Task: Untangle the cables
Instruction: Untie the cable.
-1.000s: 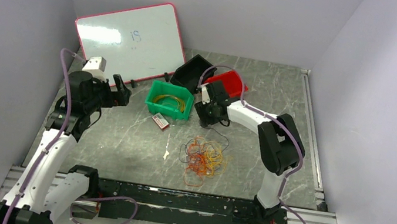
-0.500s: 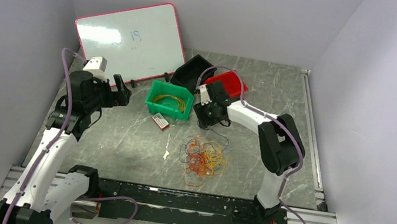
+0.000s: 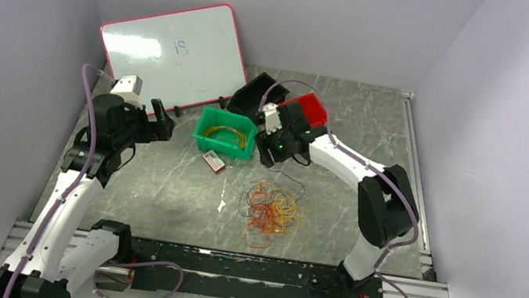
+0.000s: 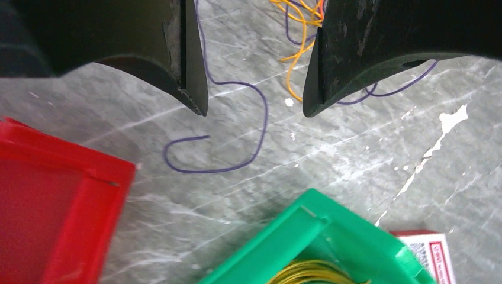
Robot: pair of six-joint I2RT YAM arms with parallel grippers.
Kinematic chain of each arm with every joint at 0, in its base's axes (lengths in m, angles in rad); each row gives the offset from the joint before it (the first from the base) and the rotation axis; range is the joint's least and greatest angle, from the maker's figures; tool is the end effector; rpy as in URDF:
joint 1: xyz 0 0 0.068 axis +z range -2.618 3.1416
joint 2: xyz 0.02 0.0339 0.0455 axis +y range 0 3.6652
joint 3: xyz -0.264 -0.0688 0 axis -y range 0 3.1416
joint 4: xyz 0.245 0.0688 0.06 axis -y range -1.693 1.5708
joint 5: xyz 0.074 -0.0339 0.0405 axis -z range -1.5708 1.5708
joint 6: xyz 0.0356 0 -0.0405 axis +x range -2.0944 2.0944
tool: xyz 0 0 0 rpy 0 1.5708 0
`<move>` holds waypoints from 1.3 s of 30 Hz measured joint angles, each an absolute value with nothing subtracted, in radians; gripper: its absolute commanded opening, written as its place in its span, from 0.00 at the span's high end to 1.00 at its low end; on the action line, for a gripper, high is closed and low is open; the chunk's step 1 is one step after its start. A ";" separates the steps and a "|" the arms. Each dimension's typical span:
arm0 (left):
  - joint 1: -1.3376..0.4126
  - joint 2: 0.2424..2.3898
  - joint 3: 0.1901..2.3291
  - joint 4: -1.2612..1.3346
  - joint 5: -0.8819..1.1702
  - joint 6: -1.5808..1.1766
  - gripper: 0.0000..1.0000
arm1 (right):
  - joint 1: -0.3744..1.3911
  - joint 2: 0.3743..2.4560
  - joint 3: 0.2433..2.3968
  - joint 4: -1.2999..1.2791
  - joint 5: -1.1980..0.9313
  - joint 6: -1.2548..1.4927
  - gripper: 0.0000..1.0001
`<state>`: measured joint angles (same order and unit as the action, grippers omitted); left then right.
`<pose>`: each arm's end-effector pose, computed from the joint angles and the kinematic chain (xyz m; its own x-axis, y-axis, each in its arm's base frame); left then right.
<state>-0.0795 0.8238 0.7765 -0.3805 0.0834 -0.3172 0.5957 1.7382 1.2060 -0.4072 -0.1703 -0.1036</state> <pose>0.1870 -0.0179 0.3101 -0.4412 -0.2767 -0.8537 0.0180 0.9484 -0.3166 0.3028 0.2126 0.2131 -0.5988 -0.5290 -0.6013 -0.7015 0.7087 0.0750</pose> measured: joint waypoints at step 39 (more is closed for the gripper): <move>-0.080 0.824 0.776 -0.381 0.083 -0.318 0.04 | 0.696 1.932 1.296 -0.536 0.048 -0.215 0.88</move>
<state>-0.0795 0.8238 0.7765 -0.3809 0.0834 -0.3176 0.6960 1.9320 1.2957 -0.5358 0.0483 -0.2146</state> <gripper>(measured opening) 0.948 0.221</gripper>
